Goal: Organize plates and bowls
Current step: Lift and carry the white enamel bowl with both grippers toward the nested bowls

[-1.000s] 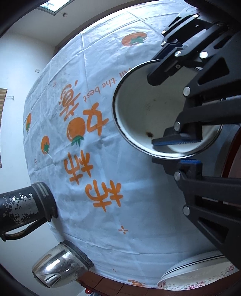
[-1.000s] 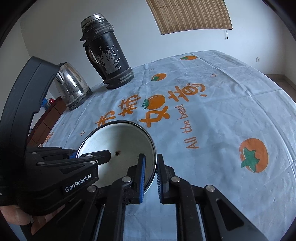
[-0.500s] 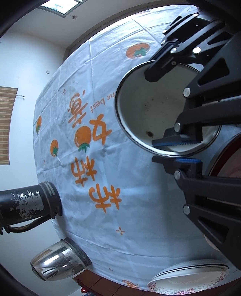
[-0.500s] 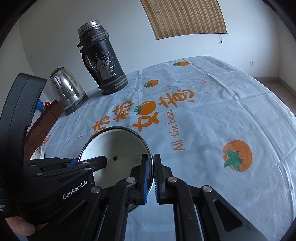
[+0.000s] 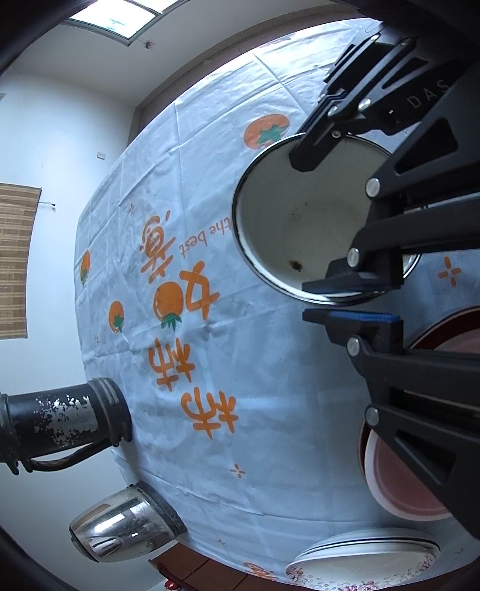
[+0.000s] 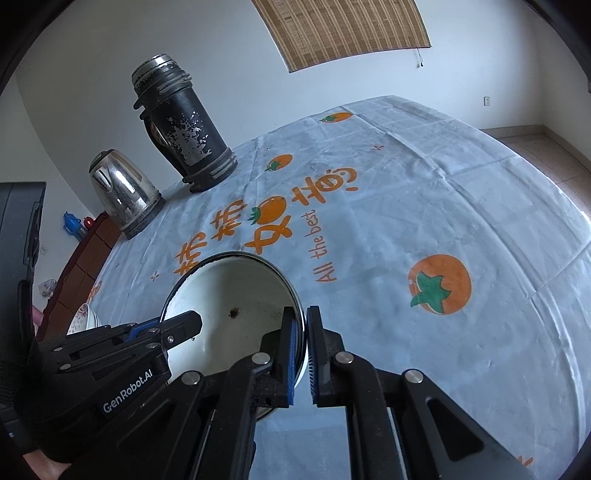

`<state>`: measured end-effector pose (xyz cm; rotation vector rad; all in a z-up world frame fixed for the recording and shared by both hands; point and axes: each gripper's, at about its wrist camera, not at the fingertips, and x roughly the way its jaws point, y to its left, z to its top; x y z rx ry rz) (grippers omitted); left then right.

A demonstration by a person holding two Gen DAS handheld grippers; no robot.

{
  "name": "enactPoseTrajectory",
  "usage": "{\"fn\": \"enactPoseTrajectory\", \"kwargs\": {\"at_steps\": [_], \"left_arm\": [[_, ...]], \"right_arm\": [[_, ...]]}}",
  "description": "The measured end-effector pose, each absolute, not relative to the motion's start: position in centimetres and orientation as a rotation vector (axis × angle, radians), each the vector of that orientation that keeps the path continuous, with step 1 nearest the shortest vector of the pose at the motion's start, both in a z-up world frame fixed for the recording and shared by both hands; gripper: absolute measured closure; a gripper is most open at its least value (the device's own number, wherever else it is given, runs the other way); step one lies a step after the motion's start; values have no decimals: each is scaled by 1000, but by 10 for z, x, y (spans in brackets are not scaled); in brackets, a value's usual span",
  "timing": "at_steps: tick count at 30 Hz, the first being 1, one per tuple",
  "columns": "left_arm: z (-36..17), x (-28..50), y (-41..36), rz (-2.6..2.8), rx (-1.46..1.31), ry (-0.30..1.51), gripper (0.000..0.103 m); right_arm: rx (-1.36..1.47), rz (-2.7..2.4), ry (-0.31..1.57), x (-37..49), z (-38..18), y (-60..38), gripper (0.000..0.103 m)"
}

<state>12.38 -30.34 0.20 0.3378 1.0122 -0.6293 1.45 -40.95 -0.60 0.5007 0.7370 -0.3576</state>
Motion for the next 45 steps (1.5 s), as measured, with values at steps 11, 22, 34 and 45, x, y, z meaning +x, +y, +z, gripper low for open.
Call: {"fn": "enactPoseTrajectory", "kwargs": {"at_steps": [11, 22, 34, 45], "left_arm": [[-1, 97, -312, -657, 338, 990, 98], [-4, 67, -310, -689, 355, 947, 98], [-5, 48, -303, -692, 366, 930, 98], [-4, 37, -295, -691, 363, 923, 98]], "right_arm": [[540, -365, 753, -10, -8, -422, 96], [559, -369, 741, -36, -14, -425, 96], [533, -384, 718, -57, -15, -413, 96], [545, -383, 708, -70, -16, -407, 96]]}}
